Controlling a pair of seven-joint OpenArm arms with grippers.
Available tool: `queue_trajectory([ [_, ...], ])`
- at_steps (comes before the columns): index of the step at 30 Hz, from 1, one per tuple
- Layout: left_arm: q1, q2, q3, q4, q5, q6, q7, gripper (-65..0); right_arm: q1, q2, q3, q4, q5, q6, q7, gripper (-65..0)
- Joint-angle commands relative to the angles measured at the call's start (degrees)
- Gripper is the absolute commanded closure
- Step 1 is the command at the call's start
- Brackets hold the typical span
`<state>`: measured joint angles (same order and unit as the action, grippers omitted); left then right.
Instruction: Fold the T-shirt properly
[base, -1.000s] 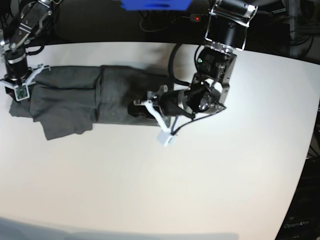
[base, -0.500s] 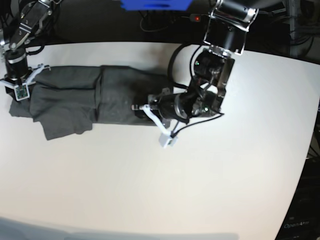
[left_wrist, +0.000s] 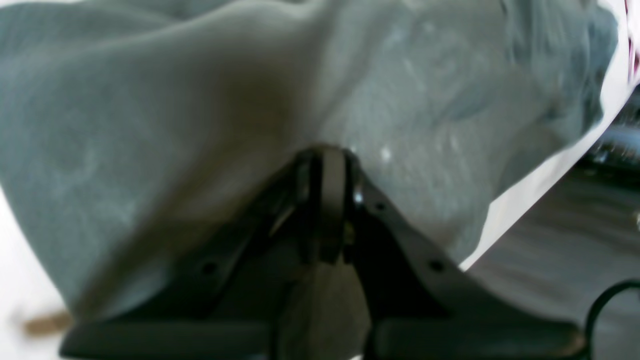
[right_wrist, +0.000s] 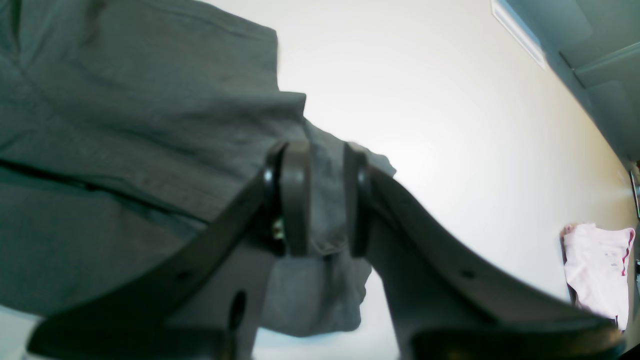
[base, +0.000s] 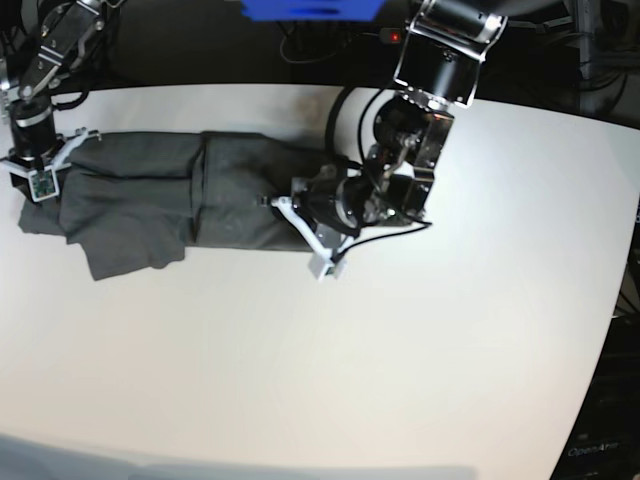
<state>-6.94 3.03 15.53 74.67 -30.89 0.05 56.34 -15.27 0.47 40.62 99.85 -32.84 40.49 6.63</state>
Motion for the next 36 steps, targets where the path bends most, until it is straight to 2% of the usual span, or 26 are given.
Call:
queue_trajectory([
  [1,-0.7,-0.1,0.0,0.7,0.9,1.0,-0.2,-2.4,0.3,0.7,0.2,1.2,0.9,-0.5,1.1,-11.9],
  [13,-0.3,-4.5,-0.1,0.7,0.7,1.4,0.1,-2.4,0.4,0.7,0.3,3.0,0.9,-0.5,1.1,-11.9],
  [18,1.0,-5.8,-0.2,2.5,1.0,1.4,4.5,-2.4,0.5,-0.7,0.7,4.5,0.9,-0.5,1.1,-11.9],
  [28,4.0,-11.4,-0.5,8.0,0.7,1.4,5.0,-2.4,0.3,-1.6,1.0,4.8,0.9,-0.5,1.0,-12.0],
  [31,4.2,-12.0,-3.3,8.3,0.7,1.1,5.1,-2.4,0.4,-1.7,1.3,4.5,1.0,-0.5,0.6,-12.0],
  [36,4.9,-13.4,-6.1,8.3,0.6,1.0,6.3,-2.4,4.5,-5.8,6.9,4.4,0.9,-0.5,0.5,-12.8],
])
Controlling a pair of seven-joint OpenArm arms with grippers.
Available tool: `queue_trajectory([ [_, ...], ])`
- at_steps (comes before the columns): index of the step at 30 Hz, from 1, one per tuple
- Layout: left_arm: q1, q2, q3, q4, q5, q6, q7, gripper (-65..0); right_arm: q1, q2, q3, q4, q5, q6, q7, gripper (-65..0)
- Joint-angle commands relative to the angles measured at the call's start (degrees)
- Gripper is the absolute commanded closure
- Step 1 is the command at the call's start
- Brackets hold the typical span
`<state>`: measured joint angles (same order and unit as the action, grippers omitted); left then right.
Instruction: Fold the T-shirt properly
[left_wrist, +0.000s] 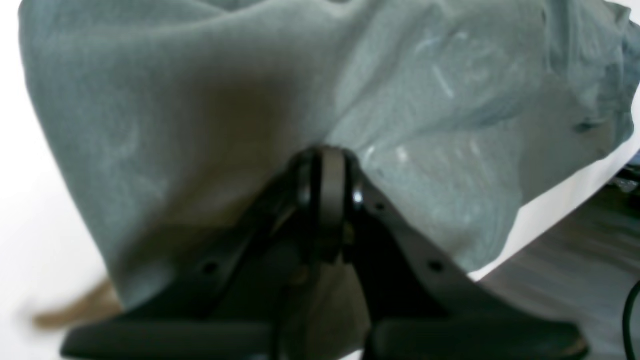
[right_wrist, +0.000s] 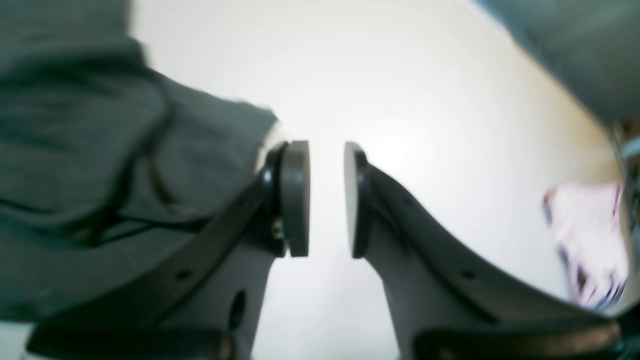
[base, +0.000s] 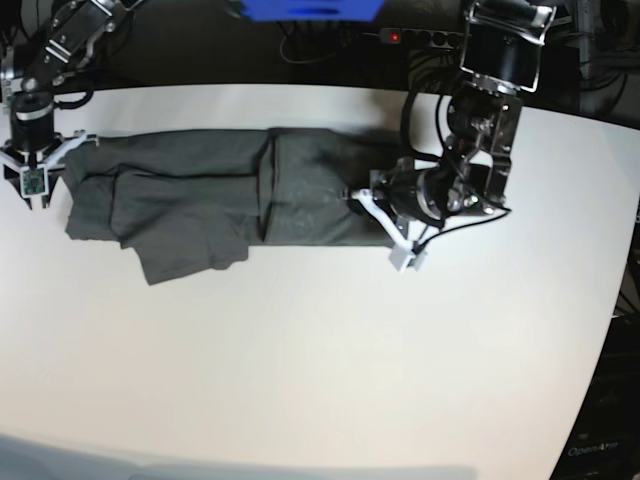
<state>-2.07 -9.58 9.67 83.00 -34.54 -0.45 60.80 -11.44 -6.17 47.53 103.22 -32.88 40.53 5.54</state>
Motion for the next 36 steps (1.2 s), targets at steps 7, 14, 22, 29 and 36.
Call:
queue_trajectory([
  [7,0.2,-0.9,-0.3,2.1,4.3,1.5,2.5,-2.4,9.4,-0.8,7.0,0.3,0.8,-0.5,-6.7,-12.9],
  [14,0.2,-0.8,-0.4,2.1,4.3,1.5,2.5,-2.4,13.9,2.4,7.1,0.6,0.8,-0.5,-28.4,-12.9],
  [22,0.2,-0.9,-0.4,2.1,4.3,1.5,2.5,-2.4,15.4,3.1,1.7,0.5,1.0,-0.5,-37.5,-12.9],
  [29,0.3,-0.9,-0.4,2.1,4.3,1.5,2.5,-2.4,15.4,3.1,-5.7,0.4,1.1,-0.5,-44.3,-12.9],
  [36,0.3,-0.9,-0.4,2.1,4.3,1.5,2.5,-2.4,15.5,4.3,-9.9,0.6,7.3,-0.5,-53.8,-13.1],
])
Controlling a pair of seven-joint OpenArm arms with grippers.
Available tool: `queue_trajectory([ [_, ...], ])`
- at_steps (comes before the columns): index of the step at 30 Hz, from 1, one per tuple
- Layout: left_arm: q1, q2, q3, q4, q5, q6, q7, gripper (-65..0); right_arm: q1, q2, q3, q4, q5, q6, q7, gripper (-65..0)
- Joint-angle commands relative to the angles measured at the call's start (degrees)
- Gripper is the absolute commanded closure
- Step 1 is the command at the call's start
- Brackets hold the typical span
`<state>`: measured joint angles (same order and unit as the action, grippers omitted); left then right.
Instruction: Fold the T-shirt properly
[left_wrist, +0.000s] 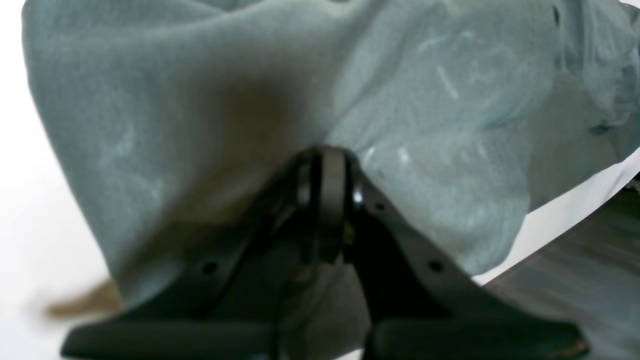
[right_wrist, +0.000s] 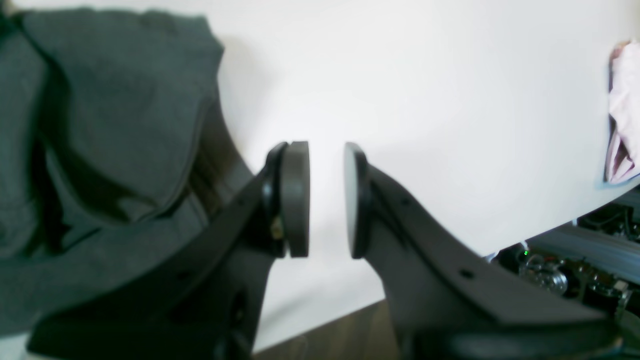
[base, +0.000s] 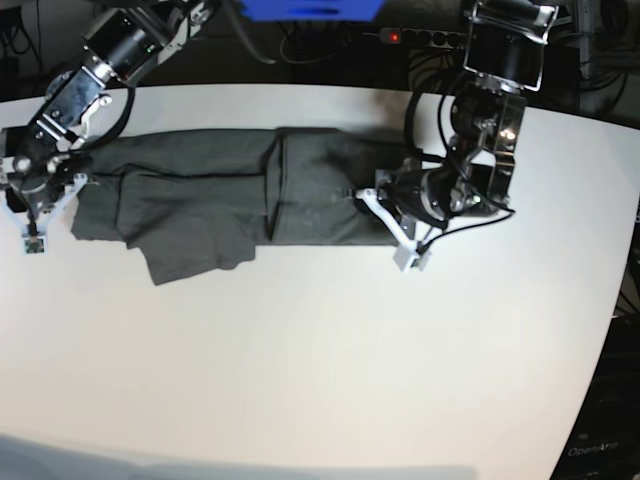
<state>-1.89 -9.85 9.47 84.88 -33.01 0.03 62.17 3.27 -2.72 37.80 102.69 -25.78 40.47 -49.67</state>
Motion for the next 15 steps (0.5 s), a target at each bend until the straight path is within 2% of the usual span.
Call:
queue_trajectory([
  [1,0.1,-0.7,-0.2,0.3,2.8,1.1,1.2,-2.4,0.8,1.6,-1.1,1.1,1.6,-0.5,-0.7,-13.1],
  [4,0.1,-0.7,-0.2,0.3,2.8,1.1,1.2,-2.4,1.2,3.5,-2.7,1.1,6.7,-0.5,-7.3,-19.3],
  [9,0.0,-0.7,-0.2,0.3,2.8,1.1,1.2,-2.4,2.9,7.7,-3.9,0.7,15.8,-0.5,-17.7,-36.4],
  [12,0.0,-0.7,-0.2,0.3,2.8,1.1,1.2,-2.4,2.9,10.4,-5.1,0.6,24.1,-0.5,-22.5,-38.2],
  [15,0.0,-0.7,-0.2,0.3,2.8,1.1,1.2,-2.4,2.9,11.6,-5.1,0.6,31.6,-0.5,-27.6,-38.2],
])
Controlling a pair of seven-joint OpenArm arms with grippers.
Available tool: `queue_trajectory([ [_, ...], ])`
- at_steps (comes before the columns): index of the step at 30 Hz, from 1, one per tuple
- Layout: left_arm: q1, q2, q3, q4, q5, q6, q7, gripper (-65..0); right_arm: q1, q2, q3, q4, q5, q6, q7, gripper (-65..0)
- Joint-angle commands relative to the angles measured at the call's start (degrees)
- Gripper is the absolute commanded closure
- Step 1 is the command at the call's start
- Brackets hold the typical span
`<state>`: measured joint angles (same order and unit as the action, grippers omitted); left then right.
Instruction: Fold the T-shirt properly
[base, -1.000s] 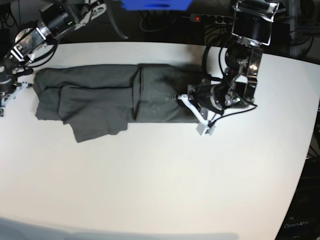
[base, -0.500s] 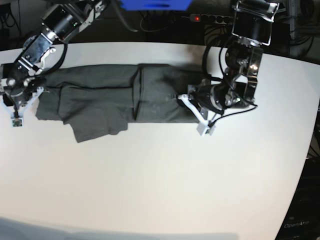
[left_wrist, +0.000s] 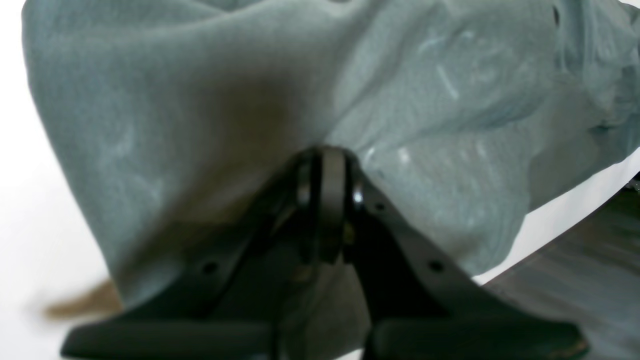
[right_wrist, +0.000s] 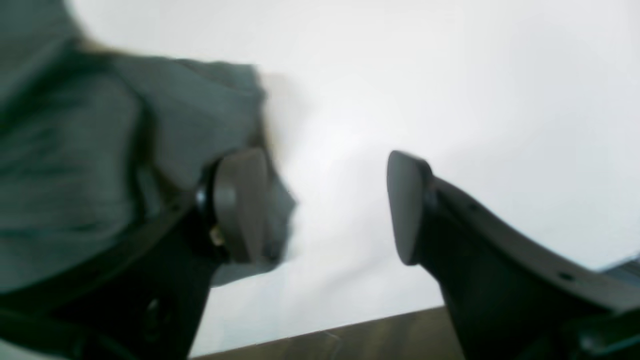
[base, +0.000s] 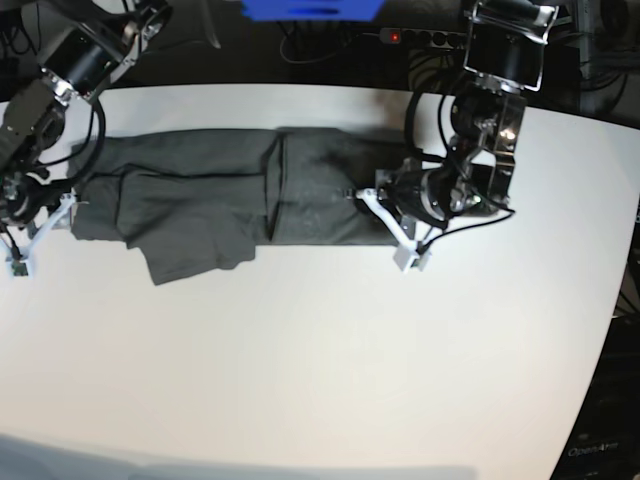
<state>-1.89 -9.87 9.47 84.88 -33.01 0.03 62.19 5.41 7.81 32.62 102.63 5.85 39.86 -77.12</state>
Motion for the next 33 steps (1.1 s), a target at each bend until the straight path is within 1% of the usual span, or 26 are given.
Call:
queue_trajectory([
  [1,0.0,-0.6,-0.2,0.3,2.8,1.1,1.1,-2.4,0.8,1.2,0.4,0.7,2.3,0.1,-1.6,-38.2],
  [3,0.0,-0.6,-0.2,0.3,2.8,1.1,1.1,-2.4,1.1,1.4,0.6,0.7,5.5,0.1,-2.9,-38.2],
  [7,0.0,-0.6,-0.2,0.3,2.8,1.1,1.1,-2.4,1.7,1.3,1.9,0.6,9.4,0.1,-2.9,-38.2],
  [10,0.1,-0.6,-0.2,0.3,2.8,1.1,1.1,-2.4,1.8,1.5,3.9,-2.6,13.4,0.1,-2.9,-38.2],
  [13,0.1,-0.6,-0.2,0.3,2.8,1.1,1.1,-2.4,2.8,3.7,5.9,-9.7,17.4,0.1,-2.9,-38.2],
  [15,0.1,-0.6,-0.2,0.3,2.8,1.1,1.1,-2.4,2.9,5.3,6.0,-15.6,19.3,0.1,-2.9,-38.2],
  [17,0.1,-0.6,-0.2,0.3,2.8,1.1,1.1,-2.4,2.9,7.1,5.6,-19.2,21.3,0.1,-2.9,-38.2],
  [21,0.1,-0.6,-0.2,0.3,2.8,1.1,1.1,-2.4,2.5,8.9,5.5,-20.7,21.8,0.1,-2.9,-38.3],
  [33,0.1,-0.6,-0.3,0.3,2.8,1.2,1.1,-2.4,2.4,8.8,5.3,-20.8,21.8,0.1,-2.8,-38.6],
])
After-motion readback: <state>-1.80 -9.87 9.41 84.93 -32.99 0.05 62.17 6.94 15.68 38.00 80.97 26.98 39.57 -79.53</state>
